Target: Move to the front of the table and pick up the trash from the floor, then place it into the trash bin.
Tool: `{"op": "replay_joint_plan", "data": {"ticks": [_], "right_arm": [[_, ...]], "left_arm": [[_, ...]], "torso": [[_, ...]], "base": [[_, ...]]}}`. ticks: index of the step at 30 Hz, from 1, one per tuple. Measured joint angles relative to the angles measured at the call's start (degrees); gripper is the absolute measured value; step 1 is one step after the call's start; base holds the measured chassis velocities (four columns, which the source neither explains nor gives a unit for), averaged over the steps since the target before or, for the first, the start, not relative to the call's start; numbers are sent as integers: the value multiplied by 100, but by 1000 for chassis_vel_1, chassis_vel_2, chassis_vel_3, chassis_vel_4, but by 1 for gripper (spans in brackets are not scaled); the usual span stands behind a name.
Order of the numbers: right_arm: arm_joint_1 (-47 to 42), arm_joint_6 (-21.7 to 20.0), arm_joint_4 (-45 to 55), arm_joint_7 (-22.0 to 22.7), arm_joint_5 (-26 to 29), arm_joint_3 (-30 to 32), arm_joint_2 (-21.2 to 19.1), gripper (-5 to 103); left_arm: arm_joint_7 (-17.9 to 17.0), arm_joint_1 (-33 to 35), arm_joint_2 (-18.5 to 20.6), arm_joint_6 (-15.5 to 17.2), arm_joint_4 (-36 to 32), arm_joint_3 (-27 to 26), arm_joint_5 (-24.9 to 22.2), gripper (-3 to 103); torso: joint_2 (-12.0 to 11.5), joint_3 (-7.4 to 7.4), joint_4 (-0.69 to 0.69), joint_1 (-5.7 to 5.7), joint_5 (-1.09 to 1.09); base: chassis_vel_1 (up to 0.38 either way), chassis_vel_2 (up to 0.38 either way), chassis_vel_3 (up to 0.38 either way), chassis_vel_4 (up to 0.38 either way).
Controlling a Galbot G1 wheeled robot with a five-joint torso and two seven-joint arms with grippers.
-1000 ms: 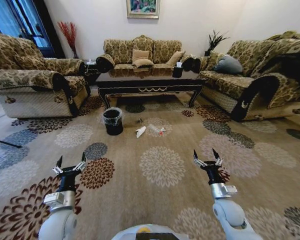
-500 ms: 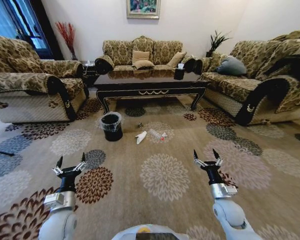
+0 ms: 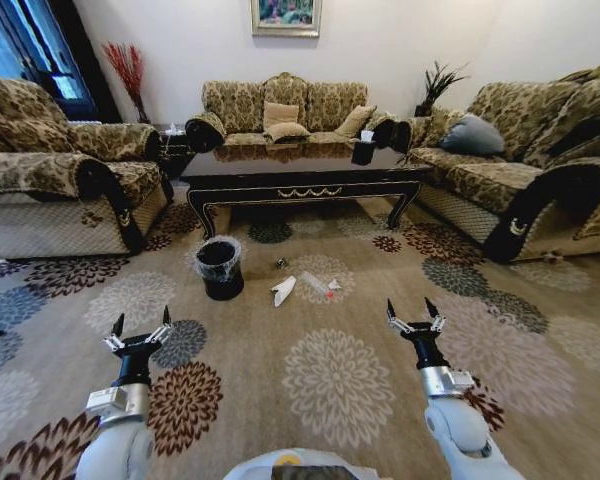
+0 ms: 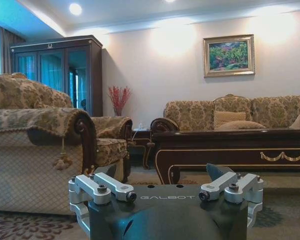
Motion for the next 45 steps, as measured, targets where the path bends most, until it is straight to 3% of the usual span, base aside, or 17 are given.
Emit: {"op": "replay_joint_plan", "data": {"ticks": [45], "right_arm": [[50,150,-141,150,-178,-109,222,100]], "left_arm": [[53,75,25,3,2,-60,-13,100]], "torso": [[0,2,0,0,0]], "base": [[-212,210,217,-214]]}}
